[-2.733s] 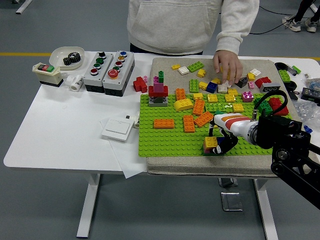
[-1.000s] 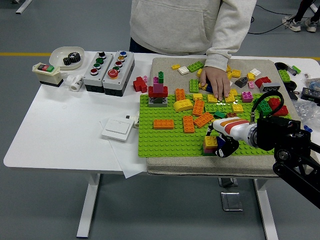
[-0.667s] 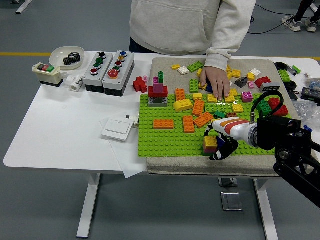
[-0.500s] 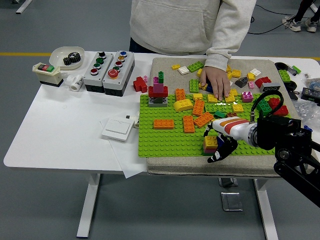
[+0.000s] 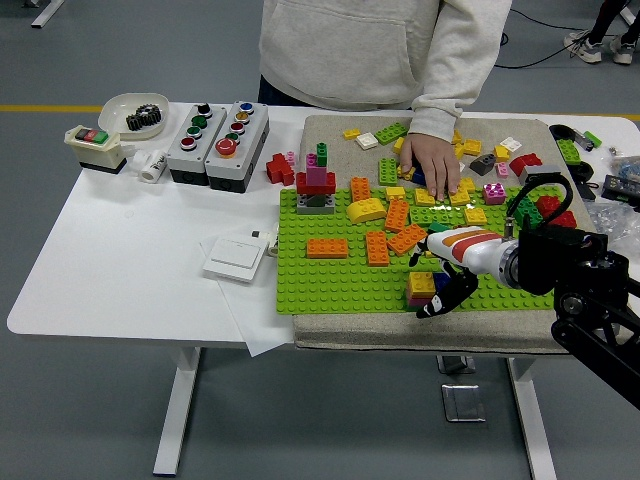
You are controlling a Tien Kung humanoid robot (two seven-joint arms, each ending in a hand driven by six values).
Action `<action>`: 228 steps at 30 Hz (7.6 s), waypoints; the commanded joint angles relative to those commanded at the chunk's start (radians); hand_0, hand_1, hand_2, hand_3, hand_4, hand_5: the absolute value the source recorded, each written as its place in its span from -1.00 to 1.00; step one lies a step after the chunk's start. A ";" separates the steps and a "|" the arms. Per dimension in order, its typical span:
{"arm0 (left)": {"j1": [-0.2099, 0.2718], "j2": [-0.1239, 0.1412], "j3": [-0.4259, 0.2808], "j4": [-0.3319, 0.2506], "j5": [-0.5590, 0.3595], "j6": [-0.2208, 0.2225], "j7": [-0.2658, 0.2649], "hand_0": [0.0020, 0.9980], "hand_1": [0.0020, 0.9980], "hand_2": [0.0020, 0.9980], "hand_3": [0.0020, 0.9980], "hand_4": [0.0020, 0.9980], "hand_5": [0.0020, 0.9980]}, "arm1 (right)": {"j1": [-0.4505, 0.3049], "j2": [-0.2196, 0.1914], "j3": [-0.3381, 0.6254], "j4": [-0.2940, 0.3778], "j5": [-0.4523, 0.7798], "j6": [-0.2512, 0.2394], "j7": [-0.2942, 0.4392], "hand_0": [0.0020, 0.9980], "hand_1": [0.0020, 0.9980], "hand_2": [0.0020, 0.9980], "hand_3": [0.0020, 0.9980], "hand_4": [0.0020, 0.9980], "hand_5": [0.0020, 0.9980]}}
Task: Pick up the brick,pile it on top of brick,press brick,pick up the brick,pile it on top of brick,press brick
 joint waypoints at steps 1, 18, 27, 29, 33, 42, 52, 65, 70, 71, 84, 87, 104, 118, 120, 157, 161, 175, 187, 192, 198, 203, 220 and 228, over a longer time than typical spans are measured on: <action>0.000 0.000 0.000 0.000 0.000 0.000 0.000 0.39 0.46 0.50 0.19 0.38 0.33 | 0.000 -0.001 0.003 0.003 -0.002 0.003 0.001 -0.98 -1.00 -0.85 0.60 1.00 -0.30; 0.000 0.000 0.001 0.001 -0.002 0.000 -0.001 0.40 0.46 0.50 0.19 0.38 0.33 | -0.002 -0.055 0.070 0.120 -0.062 0.044 0.033 -0.86 -1.00 -0.75 0.80 1.00 -0.22; -0.001 0.000 0.003 0.001 -0.005 0.001 -0.002 0.39 0.46 0.49 0.19 0.38 0.33 | -0.017 -0.117 0.092 0.235 -0.146 0.045 0.093 -0.78 -0.92 -0.64 1.00 1.00 -0.20; -0.001 0.000 0.002 0.001 -0.004 0.001 -0.002 0.39 0.46 0.49 0.19 0.38 0.33 | -0.022 -0.129 0.094 0.256 -0.180 0.046 0.109 -0.78 -0.92 -0.64 1.00 1.00 -0.20; -0.001 0.000 0.000 0.001 -0.001 0.000 -0.001 0.39 0.46 0.49 0.19 0.38 0.33 | -0.039 -0.154 0.098 0.285 -0.190 0.029 0.121 -0.62 -0.76 -0.42 1.00 1.00 -0.07; 0.000 -0.001 -0.002 0.002 0.005 0.000 -0.001 0.40 0.46 0.49 0.19 0.38 0.33 | -0.120 -0.214 0.075 0.301 -0.137 -0.117 0.158 1.00 0.85 0.96 1.00 1.00 0.54; 0.000 -0.002 -0.005 0.003 0.013 -0.001 -0.001 0.39 0.46 0.49 0.19 0.38 0.33 | -0.252 -0.259 0.072 0.301 -0.124 -0.423 0.311 1.00 0.82 0.88 0.90 1.00 0.62; -0.002 -0.004 -0.005 0.004 0.016 0.000 -0.004 0.39 0.46 0.49 0.19 0.38 0.33 | -0.325 -0.268 0.042 0.301 -0.188 -0.541 0.488 0.93 0.64 0.66 0.64 1.00 0.59; -0.004 -0.005 -0.003 0.003 0.013 0.000 -0.004 0.39 0.46 0.49 0.19 0.38 0.33 | -0.323 -0.259 0.028 0.301 -0.208 -0.551 0.496 0.92 0.63 0.65 0.62 1.00 0.58; -0.004 -0.005 -0.004 0.003 0.012 0.001 -0.004 0.39 0.46 0.49 0.19 0.38 0.33 | -0.322 -0.257 0.026 0.301 -0.210 -0.555 0.499 0.92 0.63 0.65 0.62 1.00 0.58; -0.006 -0.006 -0.003 0.003 0.011 0.000 -0.003 0.39 0.46 0.49 0.19 0.38 0.33 | -0.280 -0.224 -0.027 0.207 -0.256 -0.597 0.540 0.91 0.59 0.59 0.59 1.00 0.54; -0.006 -0.007 -0.004 0.002 0.012 0.000 -0.002 0.39 0.46 0.49 0.19 0.38 0.33 | -0.269 -0.215 -0.039 0.178 -0.270 -0.602 0.546 0.91 0.59 0.59 0.59 1.00 0.54; -0.007 -0.008 -0.003 0.001 0.012 0.000 -0.001 0.39 0.46 0.49 0.19 0.37 0.32 | -0.254 -0.195 -0.065 0.082 -0.301 -0.610 0.556 0.93 0.59 0.58 0.60 1.00 0.50; -0.008 -0.010 0.000 0.001 0.009 -0.001 -0.002 0.39 0.46 0.49 0.19 0.37 0.33 | -0.273 -0.199 -0.062 0.072 -0.315 -0.609 0.559 0.93 0.58 0.58 0.59 1.00 0.46; -0.008 -0.011 0.001 0.001 0.008 -0.001 -0.002 0.39 0.46 0.49 0.19 0.37 0.33 | -0.277 -0.199 -0.063 0.068 -0.316 -0.608 0.559 0.93 0.58 0.58 0.59 1.00 0.45; -0.005 -0.012 -0.003 0.001 0.013 -0.002 0.000 0.38 0.46 0.49 0.19 0.38 0.33 | -0.296 -0.192 -0.043 0.076 -0.320 -0.618 0.556 0.94 0.58 0.59 0.60 1.00 0.39; -0.004 -0.012 -0.004 0.000 0.015 -0.002 0.001 0.38 0.46 0.49 0.19 0.38 0.33 | -0.297 -0.192 -0.031 0.080 -0.313 -0.622 0.557 0.94 0.58 0.59 0.60 1.00 0.39; 0.000 -0.012 -0.009 -0.001 0.025 -0.004 0.004 0.39 0.46 0.49 0.19 0.38 0.33 | -0.323 -0.208 -0.007 0.091 -0.327 -0.609 0.559 0.94 0.57 0.58 0.59 1.00 0.37; 0.000 -0.013 -0.009 -0.002 0.030 -0.007 0.005 0.38 0.46 0.49 0.19 0.38 0.32 | -0.335 -0.207 -0.006 0.088 -0.330 -0.608 0.560 0.93 0.56 0.58 0.59 1.00 0.35; -0.002 -0.013 -0.006 -0.002 0.024 -0.006 0.003 0.38 0.46 0.49 0.19 0.38 0.33 | -0.337 -0.204 -0.007 0.078 -0.333 -0.603 0.559 0.93 0.56 0.58 0.59 1.00 0.34; -0.003 -0.014 -0.004 -0.002 0.019 -0.005 0.002 0.38 0.46 0.49 0.19 0.38 0.33 | -0.336 -0.203 -0.009 0.078 -0.333 -0.599 0.558 0.92 0.55 0.58 0.59 1.00 0.34; -0.004 -0.014 -0.004 -0.002 0.020 -0.005 0.002 0.38 0.46 0.49 0.19 0.38 0.33 | -0.337 -0.204 -0.013 0.081 -0.334 -0.595 0.556 0.92 0.55 0.58 0.59 1.00 0.34; -0.005 -0.014 -0.003 -0.002 0.018 -0.005 0.002 0.38 0.46 0.49 0.19 0.38 0.32 | -0.335 -0.200 -0.009 0.084 -0.329 -0.609 0.555 0.92 0.55 0.58 0.60 1.00 0.34; -0.005 -0.014 -0.002 -0.002 0.015 -0.005 0.001 0.38 0.46 0.49 0.19 0.38 0.32 | -0.338 -0.199 0.025 0.098 -0.309 -0.645 0.564 0.93 0.58 0.60 0.62 1.00 0.34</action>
